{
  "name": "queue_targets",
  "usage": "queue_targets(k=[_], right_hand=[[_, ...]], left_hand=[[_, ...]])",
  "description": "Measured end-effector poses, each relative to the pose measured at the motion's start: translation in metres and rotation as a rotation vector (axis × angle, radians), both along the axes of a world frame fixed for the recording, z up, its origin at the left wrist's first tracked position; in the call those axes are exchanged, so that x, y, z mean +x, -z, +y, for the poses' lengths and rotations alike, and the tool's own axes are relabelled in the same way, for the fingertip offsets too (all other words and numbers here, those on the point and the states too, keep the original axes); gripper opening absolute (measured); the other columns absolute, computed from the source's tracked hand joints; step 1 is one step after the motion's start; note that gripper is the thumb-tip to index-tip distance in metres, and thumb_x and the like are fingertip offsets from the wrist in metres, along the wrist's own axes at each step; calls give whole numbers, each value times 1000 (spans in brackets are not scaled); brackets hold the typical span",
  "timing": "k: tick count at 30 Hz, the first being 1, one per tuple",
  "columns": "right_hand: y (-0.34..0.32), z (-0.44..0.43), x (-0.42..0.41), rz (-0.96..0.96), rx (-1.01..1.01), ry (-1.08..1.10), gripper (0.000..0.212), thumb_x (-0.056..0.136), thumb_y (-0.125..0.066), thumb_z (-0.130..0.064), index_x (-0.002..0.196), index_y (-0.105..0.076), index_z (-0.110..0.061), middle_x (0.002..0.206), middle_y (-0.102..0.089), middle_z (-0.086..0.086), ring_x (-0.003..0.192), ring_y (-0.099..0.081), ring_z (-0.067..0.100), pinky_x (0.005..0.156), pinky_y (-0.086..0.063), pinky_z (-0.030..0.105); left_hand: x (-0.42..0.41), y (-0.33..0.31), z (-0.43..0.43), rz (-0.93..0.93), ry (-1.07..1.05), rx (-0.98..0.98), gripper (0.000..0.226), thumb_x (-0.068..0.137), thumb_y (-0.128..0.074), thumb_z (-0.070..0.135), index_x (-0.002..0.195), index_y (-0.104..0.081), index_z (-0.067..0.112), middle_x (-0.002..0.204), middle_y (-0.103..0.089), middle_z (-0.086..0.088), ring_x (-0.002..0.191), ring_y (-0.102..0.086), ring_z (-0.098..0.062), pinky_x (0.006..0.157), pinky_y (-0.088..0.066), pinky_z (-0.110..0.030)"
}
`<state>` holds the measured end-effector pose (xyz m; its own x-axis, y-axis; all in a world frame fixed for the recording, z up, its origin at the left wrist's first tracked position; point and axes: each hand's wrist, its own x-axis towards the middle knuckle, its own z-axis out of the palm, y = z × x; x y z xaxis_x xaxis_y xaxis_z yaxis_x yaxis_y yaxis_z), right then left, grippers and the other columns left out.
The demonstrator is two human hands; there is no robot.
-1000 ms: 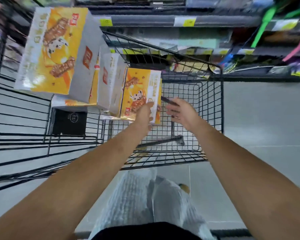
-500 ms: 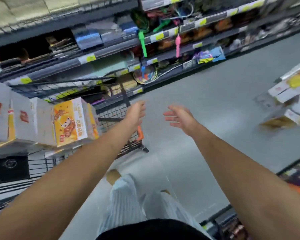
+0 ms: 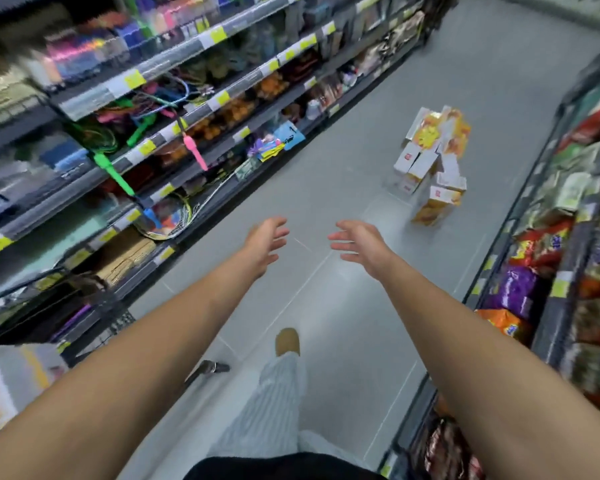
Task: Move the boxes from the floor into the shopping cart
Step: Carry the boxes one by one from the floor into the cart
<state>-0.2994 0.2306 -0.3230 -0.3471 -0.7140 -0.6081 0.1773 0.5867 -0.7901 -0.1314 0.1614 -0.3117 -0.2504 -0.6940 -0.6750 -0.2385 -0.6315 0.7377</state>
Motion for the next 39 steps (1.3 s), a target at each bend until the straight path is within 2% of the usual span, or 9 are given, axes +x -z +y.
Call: queue_targets(k=[5,8,11,14,22,25,29,33,39], right_hand=[[5,-31,-84,1,3,118,25,96,-51,-27,119,-54,-15,90,-68,0,79,-65,16,73,-46,30],[7,-56,-137,-5,8,188,22,96,-51,-27,114,-55,-16,96,-68,3,78,-64,16,68,-45,28],[6,-75,-183,-2,20,264,17,97,-50,-27,109,-55,-17,96,-67,3,78,-63,15,70,-46,29],[8,-93,-231,2,22,349,17,97,-50,-28,109,-55,-17,92,-67,0,79,-63,15,73,-47,30],[15,-116,-339,-9,38,522,24,95,-52,-29,114,-60,-15,90,-69,1,75,-63,14,66,-46,27],[22,-123,-387,-25,48,554,22,96,-52,-28,111,-61,-16,89,-69,1,75,-62,15,69,-47,29],[33,-132,-455,-49,71,598,11,96,-52,-26,93,-60,-19,84,-66,0,69,-59,13,65,-43,28],[47,-143,-540,-63,118,614,20,94,-54,-29,105,-63,-14,86,-68,1,69,-60,12,63,-43,28],[59,-163,-633,-94,164,633,11,96,-53,-26,88,-59,-20,82,-65,-1,69,-59,13,64,-41,28]], left_hand=[[-96,9,-48,-10,136,-18,17,94,-48,33,106,-52,23,113,-60,4,100,-51,-15,85,-32,-31],[-157,11,-88,7,212,-8,19,94,-48,34,107,-53,22,116,-60,4,102,-53,-15,86,-33,-31],[-214,11,-118,6,296,15,20,94,-48,34,109,-54,22,117,-60,4,104,-53,-15,88,-34,-32],[-273,6,-143,20,390,9,21,93,-49,35,109,-54,23,116,-60,5,103,-54,-15,88,-35,-33],[-404,1,-180,10,565,31,19,95,-46,34,108,-54,24,114,-59,5,102,-53,-15,85,-35,-31],[-460,5,-191,-10,608,44,22,95,-44,34,112,-54,26,115,-59,5,102,-53,-14,80,-36,-31],[-533,12,-205,-53,633,55,33,95,-45,33,125,-54,21,126,-58,3,106,-52,-15,89,-34,-33],[-617,18,-216,-105,661,73,35,95,-46,33,126,-54,18,132,-57,0,119,-52,-20,97,-34,-37],[-703,30,-221,-125,682,121,37,95,-46,32,128,-53,16,130,-57,0,115,-52,-19,94,-35,-36]])
